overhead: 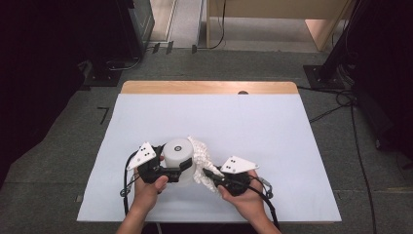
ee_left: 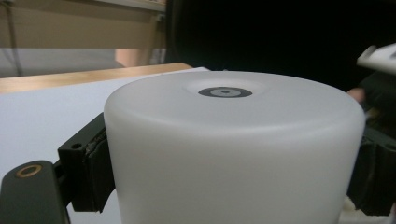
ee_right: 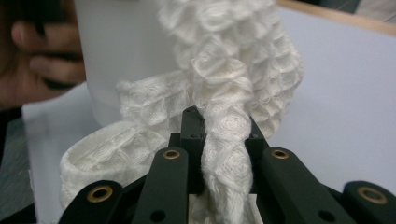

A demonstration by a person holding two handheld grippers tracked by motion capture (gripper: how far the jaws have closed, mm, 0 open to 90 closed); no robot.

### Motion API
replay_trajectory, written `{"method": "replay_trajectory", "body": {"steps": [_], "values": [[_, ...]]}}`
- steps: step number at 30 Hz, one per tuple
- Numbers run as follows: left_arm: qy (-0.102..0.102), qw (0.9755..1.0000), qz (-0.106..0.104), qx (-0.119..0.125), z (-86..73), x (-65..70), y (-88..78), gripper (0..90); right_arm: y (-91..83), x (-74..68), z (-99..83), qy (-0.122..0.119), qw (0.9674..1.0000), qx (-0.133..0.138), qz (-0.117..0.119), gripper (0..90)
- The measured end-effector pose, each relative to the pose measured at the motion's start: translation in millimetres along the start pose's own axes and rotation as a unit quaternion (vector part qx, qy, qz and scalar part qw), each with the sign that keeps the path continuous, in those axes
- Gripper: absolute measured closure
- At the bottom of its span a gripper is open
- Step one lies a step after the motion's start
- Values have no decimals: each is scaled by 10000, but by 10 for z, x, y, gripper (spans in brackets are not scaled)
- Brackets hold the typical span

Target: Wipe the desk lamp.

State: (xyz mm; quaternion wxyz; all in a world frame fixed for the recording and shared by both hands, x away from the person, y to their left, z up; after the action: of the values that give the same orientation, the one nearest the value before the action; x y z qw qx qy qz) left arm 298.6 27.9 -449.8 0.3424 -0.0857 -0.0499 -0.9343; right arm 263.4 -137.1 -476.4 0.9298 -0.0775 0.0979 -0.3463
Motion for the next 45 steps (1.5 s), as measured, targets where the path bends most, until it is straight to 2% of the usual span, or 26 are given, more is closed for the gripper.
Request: {"method": "replay_trajectory", "body": {"steps": [2,4,9,12,16,19,24,26,27,28,29,32,35,36,37,39,40,41,42,43,44,45], "values": [[357,9990,256,11,-68,-56,16,86,-88,136,84,54,9996,163,-219,780],[610,9968,506,-37,-116,-111,32,86,-179,272,155,112,9985,328,-420,781],[1062,9897,923,-273,-249,-189,55,86,-356,474,278,210,9956,582,-700,781],[1187,9875,973,-355,-317,-195,42,85,-403,518,304,214,9950,622,-747,780],[1202,9871,968,-416,-325,-185,0,85,-424,540,318,225,9945,655,-783,780],[1134,9871,1018,-493,-335,-186,-49,83,-413,522,316,224,9949,637,-743,780],[1031,9846,1276,-603,-384,-200,-109,70,-390,528,322,223,9952,640,-710,780],[1137,9807,1471,-605,-387,-182,-126,49,-377,528,329,242,9952,646,-694,780],[1214,9778,1605,-587,-382,-168,-135,38,-371,528,334,243,9952,654,-687,780],[1242,9763,1687,-551,-371,-140,-148,38,-366,529,338,229,9953,655,-681,780],[1259,9735,1832,-536,-362,-119,-156,36,-361,530,340,220,9953,654,-672,780],[1144,9633,2351,-615,-381,-67,-137,32,-350,522,340,227,9956,647,-644,780],[1102,9543,2707,-631,-385,-49,-92,30,-343,508,335,216,9956,643,-641,780],[1080,9523,2794,-593,-377,-50,-84,36,-344,499,333,220,9957,633,-633,780],[1077,9519,2808,-589,-368,-55,-84,75,-343,495,332,195,9958,634,-628,780],[1041,9541,2745,-598,-366,-64,-91,79,-346,483,322,204,9959,609,-635,780],[1037,9560,2679,-587,-364,-74,-95,81,-345,483,315,198,9959,603,-640,780],[1030,9586,2590,-588,-361,-84,-98,82,-346,485,310,191,9960,596,-639,780],[994,9621,2470,-588,-357,-94,-99,83,-346,488,307,184,9960,595,-641,780],[898,9686,2245,-571,-349,-97,-91,84,-345,485,308,190,9960,600,-636,780],[741,9767,1940,-540,-337,-93,-79,84,-343,478,313,199,9959,619,-628,780],[566,9837,1623,-521,-321,-81,-66,84,-344,469,322,190,9958,642,-618,780]]}}
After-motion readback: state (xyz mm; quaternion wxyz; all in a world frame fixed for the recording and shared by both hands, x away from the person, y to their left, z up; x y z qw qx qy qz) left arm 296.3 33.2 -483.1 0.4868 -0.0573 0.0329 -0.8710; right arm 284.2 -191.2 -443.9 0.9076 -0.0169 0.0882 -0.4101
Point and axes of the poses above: each handheld gripper's, and its own axes: y roughly forward along the jaws, z roughly out of its top, x roughly to its right, the point moved 7 cm from there along y, roughly forward along the jaws, and after that the axes turned 14 degrees about x, right-handed, at the moved point
